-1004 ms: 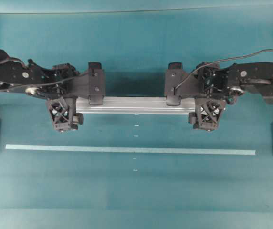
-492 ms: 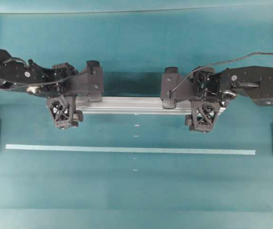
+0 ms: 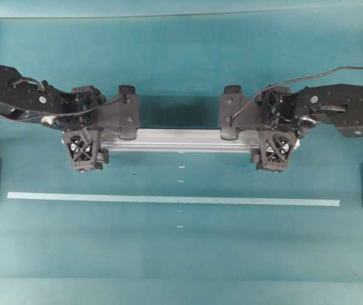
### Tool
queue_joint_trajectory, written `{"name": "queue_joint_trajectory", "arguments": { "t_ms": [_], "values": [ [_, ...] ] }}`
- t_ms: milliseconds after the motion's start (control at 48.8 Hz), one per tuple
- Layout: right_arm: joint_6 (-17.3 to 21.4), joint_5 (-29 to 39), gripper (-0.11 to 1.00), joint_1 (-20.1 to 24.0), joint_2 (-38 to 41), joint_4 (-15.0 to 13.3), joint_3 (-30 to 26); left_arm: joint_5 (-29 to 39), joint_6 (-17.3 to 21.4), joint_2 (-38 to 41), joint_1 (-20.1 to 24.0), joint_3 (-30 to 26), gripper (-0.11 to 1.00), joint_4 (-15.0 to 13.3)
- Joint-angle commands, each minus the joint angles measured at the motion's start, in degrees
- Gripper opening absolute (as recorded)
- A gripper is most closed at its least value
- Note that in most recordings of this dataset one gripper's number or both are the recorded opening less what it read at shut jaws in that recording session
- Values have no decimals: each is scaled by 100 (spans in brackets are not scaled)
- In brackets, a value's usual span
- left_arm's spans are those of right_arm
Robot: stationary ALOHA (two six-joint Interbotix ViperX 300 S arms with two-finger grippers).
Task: Lift the metal rail with both hands and move it towards you.
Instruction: 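Lower both open grippers around the rail ends, then close both grippers on the rail and lift it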
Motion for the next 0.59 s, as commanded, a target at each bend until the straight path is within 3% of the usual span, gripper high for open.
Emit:
{"name": "queue_joint_trajectory", "arguments": {
  "t_ms": [0,430,512,574],
  "values": [
    [0,-35,100,18,26,53,9,-70,-35,-35,18,-44,99,18],
    [26,-132,99,44,26,97,9,-325,-97,-62,18,9,97,18],
    [44,-105,95,53,35,88,9,-369,-88,-62,18,18,89,9],
    [44,-105,87,88,35,88,18,-369,-53,-70,18,35,76,9]
  ]
}}
